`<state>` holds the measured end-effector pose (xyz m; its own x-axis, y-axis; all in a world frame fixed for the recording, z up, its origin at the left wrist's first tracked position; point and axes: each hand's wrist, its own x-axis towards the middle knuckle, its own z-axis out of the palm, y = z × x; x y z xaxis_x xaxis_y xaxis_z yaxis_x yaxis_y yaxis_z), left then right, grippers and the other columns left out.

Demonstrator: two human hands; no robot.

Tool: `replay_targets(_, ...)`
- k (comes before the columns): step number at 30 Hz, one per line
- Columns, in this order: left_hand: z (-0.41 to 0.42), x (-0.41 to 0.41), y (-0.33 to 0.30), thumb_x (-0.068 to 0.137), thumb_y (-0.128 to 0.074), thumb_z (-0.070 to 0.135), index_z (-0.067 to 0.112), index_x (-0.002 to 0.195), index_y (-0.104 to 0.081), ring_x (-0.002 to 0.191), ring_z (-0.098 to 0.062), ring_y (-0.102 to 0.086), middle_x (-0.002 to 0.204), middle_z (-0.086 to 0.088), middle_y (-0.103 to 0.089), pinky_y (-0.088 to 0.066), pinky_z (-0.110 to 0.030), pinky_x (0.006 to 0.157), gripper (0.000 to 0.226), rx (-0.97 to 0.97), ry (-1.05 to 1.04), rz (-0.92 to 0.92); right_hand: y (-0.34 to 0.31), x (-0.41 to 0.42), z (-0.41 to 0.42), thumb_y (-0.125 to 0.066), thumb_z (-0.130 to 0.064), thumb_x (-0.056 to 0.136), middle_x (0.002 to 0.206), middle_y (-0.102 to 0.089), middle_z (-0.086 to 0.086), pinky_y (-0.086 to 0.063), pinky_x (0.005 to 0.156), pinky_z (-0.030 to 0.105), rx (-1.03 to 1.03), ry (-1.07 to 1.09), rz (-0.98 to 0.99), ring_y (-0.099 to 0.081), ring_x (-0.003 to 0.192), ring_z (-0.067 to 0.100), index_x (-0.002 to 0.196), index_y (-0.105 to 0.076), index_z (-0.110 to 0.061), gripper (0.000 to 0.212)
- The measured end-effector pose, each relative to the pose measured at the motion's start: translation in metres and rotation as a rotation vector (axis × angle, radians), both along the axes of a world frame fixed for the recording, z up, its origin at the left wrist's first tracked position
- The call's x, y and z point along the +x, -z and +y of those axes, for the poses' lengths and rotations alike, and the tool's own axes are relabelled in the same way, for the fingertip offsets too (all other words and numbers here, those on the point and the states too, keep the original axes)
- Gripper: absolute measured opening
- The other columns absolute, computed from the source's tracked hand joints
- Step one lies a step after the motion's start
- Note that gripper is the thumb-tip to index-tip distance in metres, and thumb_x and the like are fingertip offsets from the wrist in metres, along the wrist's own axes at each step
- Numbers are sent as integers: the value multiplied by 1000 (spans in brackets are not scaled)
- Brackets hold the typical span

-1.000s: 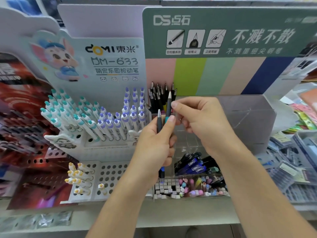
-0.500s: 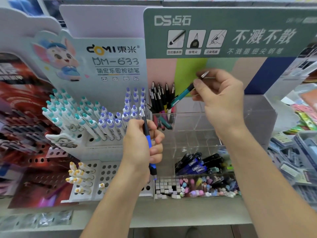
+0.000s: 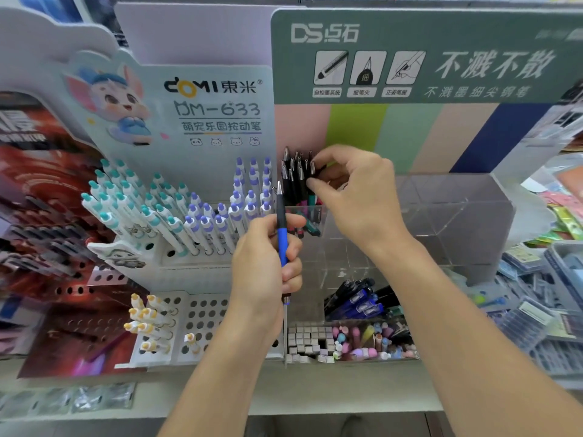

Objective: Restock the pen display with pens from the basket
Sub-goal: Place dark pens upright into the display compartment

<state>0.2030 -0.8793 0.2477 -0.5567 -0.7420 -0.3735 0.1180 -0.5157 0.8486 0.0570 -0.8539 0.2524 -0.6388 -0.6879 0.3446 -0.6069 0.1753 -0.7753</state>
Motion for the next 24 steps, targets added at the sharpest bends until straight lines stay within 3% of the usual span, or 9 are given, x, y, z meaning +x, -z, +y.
replay_targets(3, 0, -2, 1, 104, -37, 18, 7, 95, -66, 44, -9, -30, 59, 1, -44, -21, -21, 39, 33, -30, 11, 21, 2, 0, -2, -81, -7, 79, 72, -71, -6, -55, 66, 28, 25, 26, -73, -66, 66, 14, 83, -71, -24, 21)
replay_targets(7, 0, -5, -3, 105, -45, 25, 19, 105, -68, 46, -8, -35, 61, 5, -48, -25, -18, 37, 23, -137, 119, -12, -8, 6, 14, -84, -27, 81, 79, -68, -10, -50, 63, 19, -15, 102, -100, -58, 63, 5, 99, -72, -22, 22)
replay_targets(9, 0, -5, -5, 104, -48, 30, 27, 100, -70, 44, -7, -33, 61, 6, -47, -23, -18, 37, 22, -161, 176, -46, -15, 11, 27, -79, -37, 85, 69, -68, -9, -50, 57, 23, -79, 60, -299, -54, 56, 5, 91, -75, -21, 17)
replay_targets(12, 0, -9, -6, 103, -52, 32, 33, 95, -72, 43, -7, -32, 62, 2, -48, -24, -18, 37, 22, -234, 260, -97, -14, 16, 39, -73, -28, 90, 62, -62, 1, -38, 47, 22, -114, -55, -687, -45, 51, 10, 87, -78, -11, 19)
replay_targets(15, 1, -10, -8, 101, -56, 31, 31, 100, -70, 45, -11, -43, 71, 0, -58, -33, -19, 37, 14, -292, 283, -149, -8, 13, 44, -68, -15, 94, 66, -63, 2, -41, 47, 17, -154, -89, -832, -50, 54, 8, 91, -75, -6, 12)
replay_targets(17, 2, -9, -8, 99, -58, 32, 29, 106, -68, 53, -12, -58, 93, -1, -68, -43, -22, 41, 12, -330, 268, -188, -11, 5, 48, -64, -11, 96, 71, -65, 3, -47, 50, 15, -300, -24, -888, -57, 58, 7, 91, -72, -6, 12)
replay_targets(20, 3, -5, -7, 98, -60, 32, 27, 118, -61, 68, -14, -72, 112, 5, -63, -53, -25, 47, 22, -344, 180, -195, -20, -15, 51, -61, -11, 99, 75, -68, 5, -54, 60, 18, -448, 125, -677, -64, 66, 12, 90, -71, -9, 14)
replay_targets(24, 11, -4, -9, 97, -61, 33, 37, 125, -52, 83, -10, -73, 122, 20, -53, -57, -25, 55, 30, -379, 129, -176, -20, -18, 34, -64, -11, 99, 72, -71, 0, -60, 63, 30, -324, 96, -363, -69, 64, 15, 87, -72, -12, 14)
